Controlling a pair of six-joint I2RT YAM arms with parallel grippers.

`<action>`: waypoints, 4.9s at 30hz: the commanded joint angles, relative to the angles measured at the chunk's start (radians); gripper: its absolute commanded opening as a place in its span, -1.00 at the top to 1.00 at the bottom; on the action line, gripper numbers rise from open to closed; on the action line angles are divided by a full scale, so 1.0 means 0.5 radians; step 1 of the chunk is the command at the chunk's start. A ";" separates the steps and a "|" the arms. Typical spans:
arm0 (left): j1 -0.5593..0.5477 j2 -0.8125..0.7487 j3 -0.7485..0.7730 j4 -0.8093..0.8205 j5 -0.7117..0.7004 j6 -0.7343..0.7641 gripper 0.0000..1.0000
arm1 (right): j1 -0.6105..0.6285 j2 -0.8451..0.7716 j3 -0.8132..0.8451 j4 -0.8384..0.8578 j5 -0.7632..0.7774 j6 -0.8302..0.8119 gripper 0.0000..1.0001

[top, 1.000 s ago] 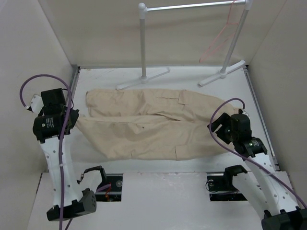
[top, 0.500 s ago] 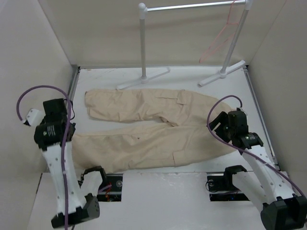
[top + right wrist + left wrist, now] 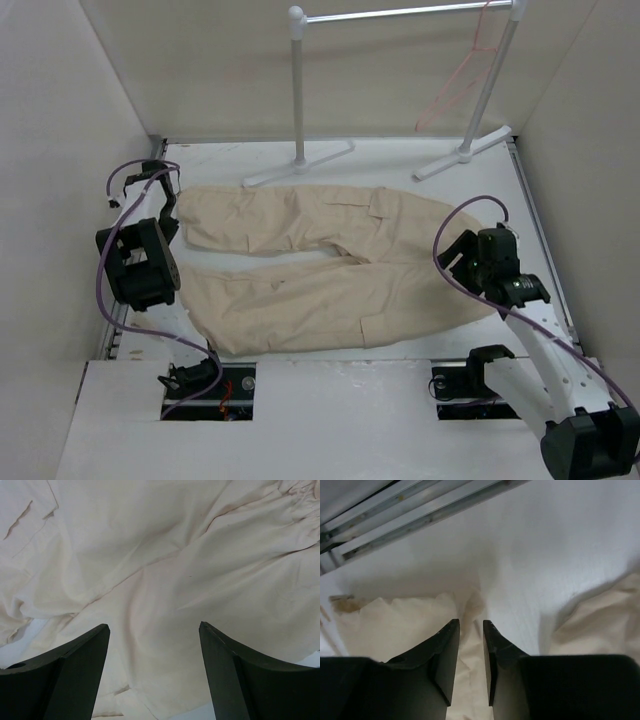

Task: Place the trousers on the hanger
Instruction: Flatten out the trousers at the center of the board.

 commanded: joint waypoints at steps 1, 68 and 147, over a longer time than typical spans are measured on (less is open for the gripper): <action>-0.045 0.054 0.262 0.051 -0.012 0.076 0.46 | -0.003 0.000 0.152 0.055 0.044 -0.033 -0.57; 0.090 -0.038 -0.354 1.128 0.780 -0.276 0.41 | 0.160 -0.113 0.165 0.015 -0.051 -0.091 0.03; -0.444 -1.835 -1.167 -0.377 0.344 -0.221 -0.05 | -0.801 1.738 1.387 0.862 0.148 0.283 -0.50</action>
